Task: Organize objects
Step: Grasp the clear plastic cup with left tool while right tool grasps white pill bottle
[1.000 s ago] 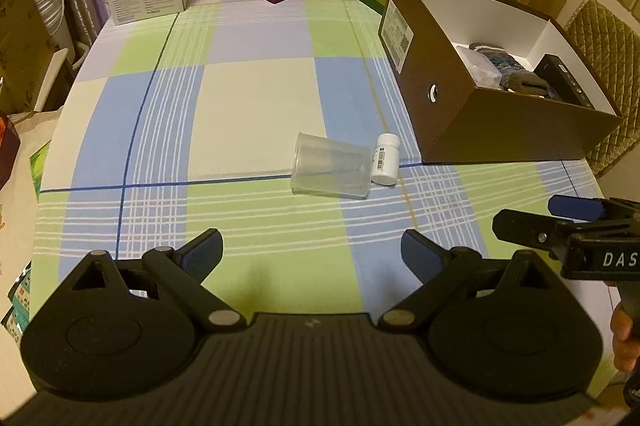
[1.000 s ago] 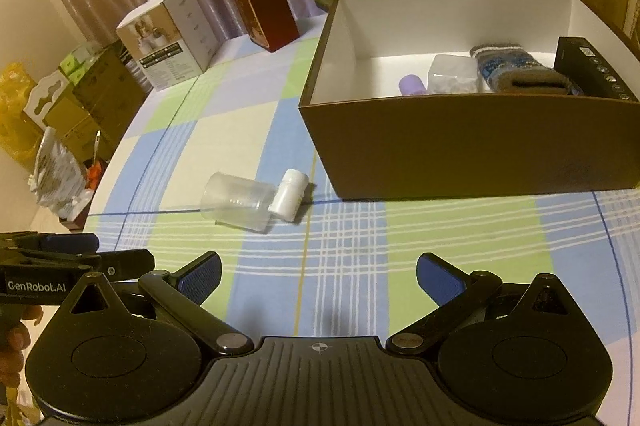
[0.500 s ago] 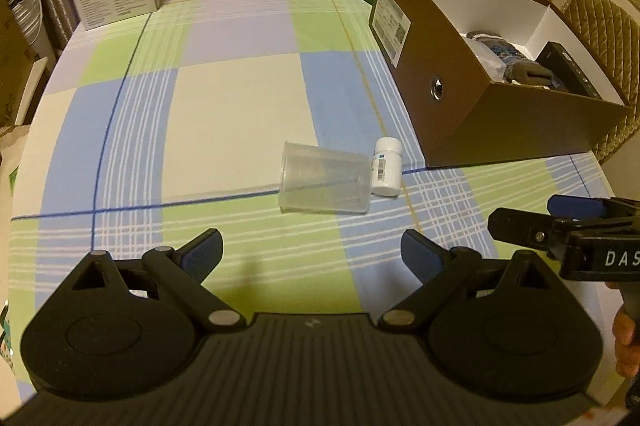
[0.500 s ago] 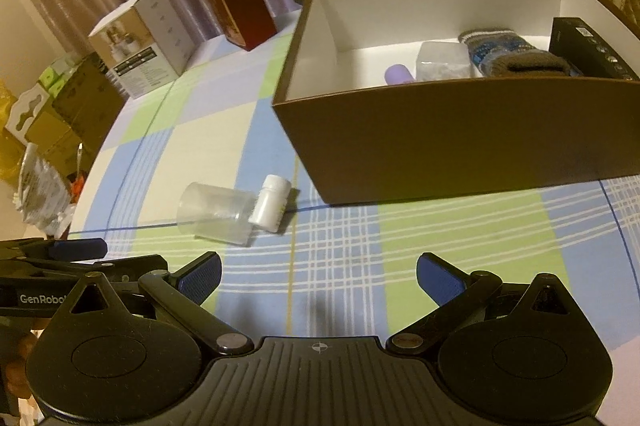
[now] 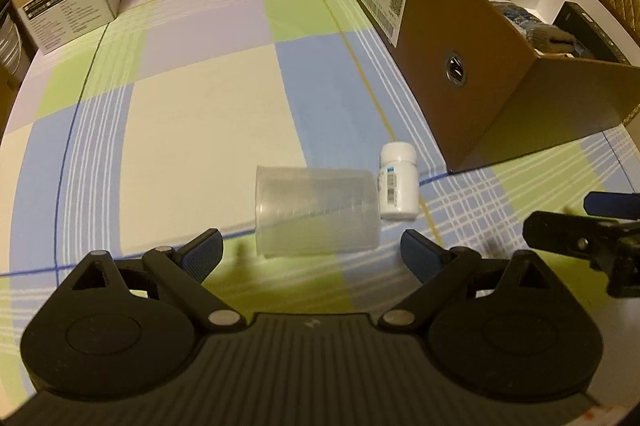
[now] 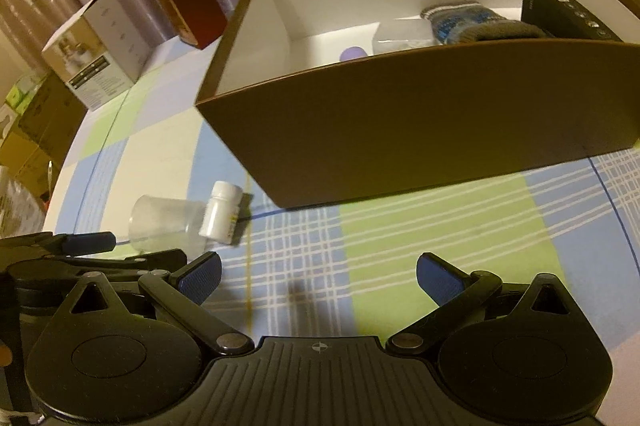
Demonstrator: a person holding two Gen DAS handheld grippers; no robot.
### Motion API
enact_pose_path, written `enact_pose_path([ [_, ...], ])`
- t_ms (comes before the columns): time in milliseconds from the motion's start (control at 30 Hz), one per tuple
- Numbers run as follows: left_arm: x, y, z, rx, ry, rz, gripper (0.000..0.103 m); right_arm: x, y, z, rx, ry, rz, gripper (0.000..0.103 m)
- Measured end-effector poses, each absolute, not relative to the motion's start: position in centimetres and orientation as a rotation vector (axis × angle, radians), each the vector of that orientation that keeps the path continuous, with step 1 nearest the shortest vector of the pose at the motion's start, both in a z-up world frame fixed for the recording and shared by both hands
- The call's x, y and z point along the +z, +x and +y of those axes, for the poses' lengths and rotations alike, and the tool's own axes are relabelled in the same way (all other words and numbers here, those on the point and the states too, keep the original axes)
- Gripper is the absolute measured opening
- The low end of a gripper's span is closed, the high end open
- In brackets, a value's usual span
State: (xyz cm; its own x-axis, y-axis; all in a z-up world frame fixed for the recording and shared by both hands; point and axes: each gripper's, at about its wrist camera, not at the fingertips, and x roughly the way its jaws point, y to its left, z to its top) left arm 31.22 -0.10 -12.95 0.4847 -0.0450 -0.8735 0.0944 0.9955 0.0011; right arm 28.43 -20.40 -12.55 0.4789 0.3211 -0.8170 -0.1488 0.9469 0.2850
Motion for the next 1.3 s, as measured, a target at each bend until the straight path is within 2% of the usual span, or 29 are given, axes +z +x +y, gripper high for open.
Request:
enact_pose_path([
  [167,-13.5,32.3,-0.7,-0.087,0.077,1.054,0.092,-12.8,28.7,-20.4,0.277,0.191,1.036,0.101],
  [333,-14.0,32.9,-0.2,-0.093,0.055,1.061,0.074,-12.9,28.8,-19.9,0.266,0.184,1.032,0.101],
  [367,-14.0,32.9,0.1,-0.096,0.04,1.066,0.068,-12.9,28.8,-19.8,0.265,0.182,1.029,0.101],
  [667,-14.1,31.2,5.0,-0.01,-0.024,1.068,0.067,-14.3,29.4,-15.7,0.351,0.112,1.039,0.1],
  [700,-14.1,31.1,5.5,-0.001,-0.03,1.069,0.067,-14.5,29.5,-15.1,0.369,0.103,1.039,0.096],
  [733,-14.1,30.8,6.1,0.01,-0.035,1.069,0.067,-14.7,29.6,-14.5,0.392,0.098,1.034,0.086],
  [833,-13.9,30.2,7.6,0.042,-0.049,1.07,0.067,-15.2,30.1,-13.1,0.419,0.088,1.026,0.068],
  [1033,-13.9,29.7,8.9,0.071,-0.062,1.071,0.067,-16.1,31.3,-10.9,0.41,0.064,0.992,0.055],
  [1233,-13.9,29.8,8.9,0.072,-0.064,1.071,0.067,-16.9,31.8,-9.8,0.404,0.031,0.994,0.036],
  [1300,-13.9,29.6,8.8,0.069,-0.066,1.074,0.067,-16.9,31.8,-9.6,0.415,0.004,0.991,0.026],
])
